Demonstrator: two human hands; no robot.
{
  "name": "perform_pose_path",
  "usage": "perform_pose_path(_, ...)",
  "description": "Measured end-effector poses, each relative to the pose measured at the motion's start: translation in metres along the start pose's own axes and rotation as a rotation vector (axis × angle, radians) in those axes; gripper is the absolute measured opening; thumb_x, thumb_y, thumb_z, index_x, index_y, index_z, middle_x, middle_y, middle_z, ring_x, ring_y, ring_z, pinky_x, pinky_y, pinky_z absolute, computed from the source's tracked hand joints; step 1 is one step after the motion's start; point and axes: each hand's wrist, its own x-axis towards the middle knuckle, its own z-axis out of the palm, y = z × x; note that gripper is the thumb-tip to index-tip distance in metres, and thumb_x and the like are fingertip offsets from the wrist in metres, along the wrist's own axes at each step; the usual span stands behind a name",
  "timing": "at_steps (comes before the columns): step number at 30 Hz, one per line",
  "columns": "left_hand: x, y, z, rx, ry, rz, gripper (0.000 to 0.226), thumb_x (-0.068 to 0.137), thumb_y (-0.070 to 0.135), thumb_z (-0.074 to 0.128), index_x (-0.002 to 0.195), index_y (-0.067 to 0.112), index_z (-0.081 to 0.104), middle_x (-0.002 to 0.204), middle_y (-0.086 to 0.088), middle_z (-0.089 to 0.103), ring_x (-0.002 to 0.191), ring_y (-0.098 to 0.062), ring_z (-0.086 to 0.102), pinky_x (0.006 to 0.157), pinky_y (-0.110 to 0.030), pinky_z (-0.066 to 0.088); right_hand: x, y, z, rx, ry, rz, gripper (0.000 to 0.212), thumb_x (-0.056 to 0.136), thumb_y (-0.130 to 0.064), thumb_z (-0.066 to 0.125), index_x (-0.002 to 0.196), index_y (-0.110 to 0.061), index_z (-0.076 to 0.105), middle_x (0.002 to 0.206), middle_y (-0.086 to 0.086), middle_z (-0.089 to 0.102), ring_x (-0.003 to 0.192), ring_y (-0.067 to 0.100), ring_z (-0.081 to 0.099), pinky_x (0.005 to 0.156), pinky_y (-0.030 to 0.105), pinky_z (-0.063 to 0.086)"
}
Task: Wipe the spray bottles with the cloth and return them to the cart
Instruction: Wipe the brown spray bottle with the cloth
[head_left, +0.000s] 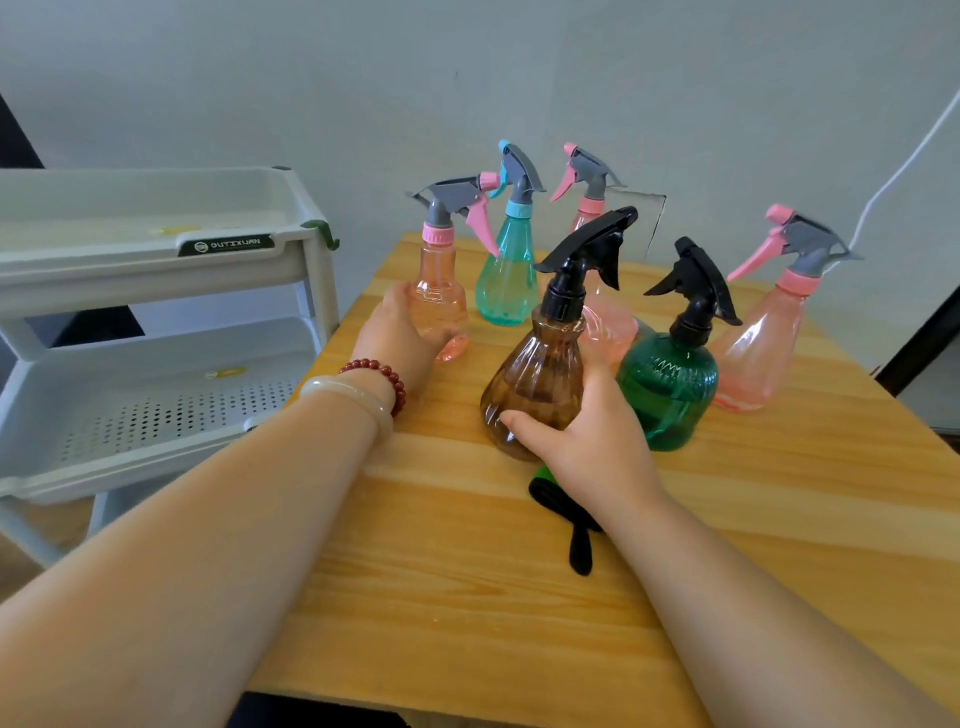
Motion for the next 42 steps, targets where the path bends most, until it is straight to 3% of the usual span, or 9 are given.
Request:
perform_pose_path(3, 0.007, -0.002, 0.000, 0.005, -0.009, -0.001, 0.075, 0.090, 0.033, 0.068, 0.151, 0.018, 0.027, 0.148, -0.006, 0.046, 0.131, -0.025, 0.048, 0.103, -0.034, 0.042, 0.000, 0.002, 0.001, 0.007, 0.005, -0.004, 0.080, 0.073, -0.046, 0.080, 0.138, -0.037, 0.034, 0.119, -0.015, 0.058, 0.107, 0.006, 0.057, 0.086, 0.024, 0.046)
perform_pose_path(9, 0.002, -0.004, 0.004, 0.006, -0.006, 0.001, 0.079, 0.090, 0.039, 0.067, 0.153, 0.016, 0.024, 0.154, -0.009, 0.036, 0.137, -0.027, 0.040, 0.108, -0.037, 0.037, 0.000, 0.003, 0.002, 0.029, 0.008, -0.007, 0.078, 0.072, -0.046, 0.080, 0.136, -0.038, 0.037, 0.119, -0.018, 0.059, 0.107, 0.003, 0.058, 0.089, 0.024, 0.047)
perform_pose_path(14, -0.025, 0.005, -0.001, -0.064, 0.167, 0.108, 0.067, 0.096, 0.037, 0.057, 0.151, 0.013, 0.028, 0.157, -0.006, 0.028, 0.145, -0.023, 0.026, 0.117, -0.037, 0.025, -0.002, 0.002, 0.001, 0.032, 0.014, -0.019, 0.080, 0.074, -0.044, 0.081, 0.139, -0.037, 0.036, 0.118, -0.018, 0.059, 0.106, 0.003, 0.057, 0.088, 0.022, 0.045)
perform_pose_path(21, -0.076, 0.039, -0.007, -0.232, 0.047, 0.349, 0.039, 0.098, 0.034, 0.053, 0.135, 0.020, 0.053, 0.125, 0.012, 0.051, 0.116, -0.005, 0.052, 0.102, -0.026, 0.046, -0.005, 0.000, -0.003, -0.004, 0.003, -0.038, 0.092, 0.074, -0.050, 0.079, 0.149, -0.035, 0.027, 0.129, -0.014, 0.055, 0.115, 0.004, 0.053, 0.093, 0.024, 0.044)
perform_pose_path(27, -0.083, 0.064, 0.005, -0.260, -0.122, 0.323, 0.050, 0.089, 0.046, 0.064, 0.134, 0.028, 0.051, 0.126, 0.015, 0.056, 0.119, -0.003, 0.051, 0.100, -0.025, 0.046, -0.006, -0.001, -0.004, 0.008, -0.024, -0.039, 0.084, 0.074, -0.055, 0.076, 0.143, -0.041, 0.029, 0.123, -0.014, 0.059, 0.112, 0.007, 0.058, 0.092, 0.032, 0.053)
perform_pose_path(32, -0.079, 0.071, 0.013, -0.216, -0.089, 0.285, 0.049, 0.089, 0.040, 0.067, 0.133, 0.027, 0.049, 0.103, 0.022, 0.053, 0.096, 0.001, 0.052, 0.076, -0.007, 0.042, -0.010, -0.001, -0.007, -0.009, -0.041, -0.031, 0.087, 0.071, -0.057, 0.077, 0.143, -0.039, 0.031, 0.121, -0.014, 0.058, 0.110, 0.005, 0.057, 0.090, 0.030, 0.054)
perform_pose_path(37, -0.075, 0.055, 0.006, -0.270, -0.060, 0.220, 0.046, 0.093, 0.029, 0.063, 0.134, 0.029, 0.041, 0.102, 0.022, 0.058, 0.086, 0.010, 0.057, 0.064, -0.007, 0.046, -0.024, -0.005, -0.025, -0.443, -0.097, -0.034, 0.090, 0.082, -0.067, 0.060, 0.152, -0.020, 0.029, 0.146, -0.004, 0.044, 0.135, 0.016, 0.039, 0.104, 0.033, 0.042)
perform_pose_path(40, -0.075, 0.049, 0.004, -0.314, -0.045, 0.194, 0.050, 0.093, 0.031, 0.063, 0.137, 0.027, 0.040, 0.112, 0.019, 0.055, 0.101, 0.000, 0.056, 0.080, -0.015, 0.047, -0.035, -0.008, -0.026, -0.690, -0.114, 0.016, 0.072, 0.087, -0.071, 0.046, 0.137, -0.020, 0.049, 0.132, 0.001, 0.046, 0.123, 0.023, 0.042, 0.097, 0.037, 0.043)
perform_pose_path(42, -0.076, 0.049, 0.006, -0.301, -0.035, 0.218, 0.055, 0.092, 0.035, 0.064, 0.140, 0.026, 0.038, 0.111, 0.022, 0.050, 0.100, 0.003, 0.050, 0.075, -0.006, 0.040, -0.040, -0.008, -0.022, -0.767, -0.101, 0.073, 0.067, 0.087, -0.072, 0.041, 0.128, -0.021, 0.053, 0.123, 0.002, 0.043, 0.116, 0.025, 0.040, 0.096, 0.038, 0.040)
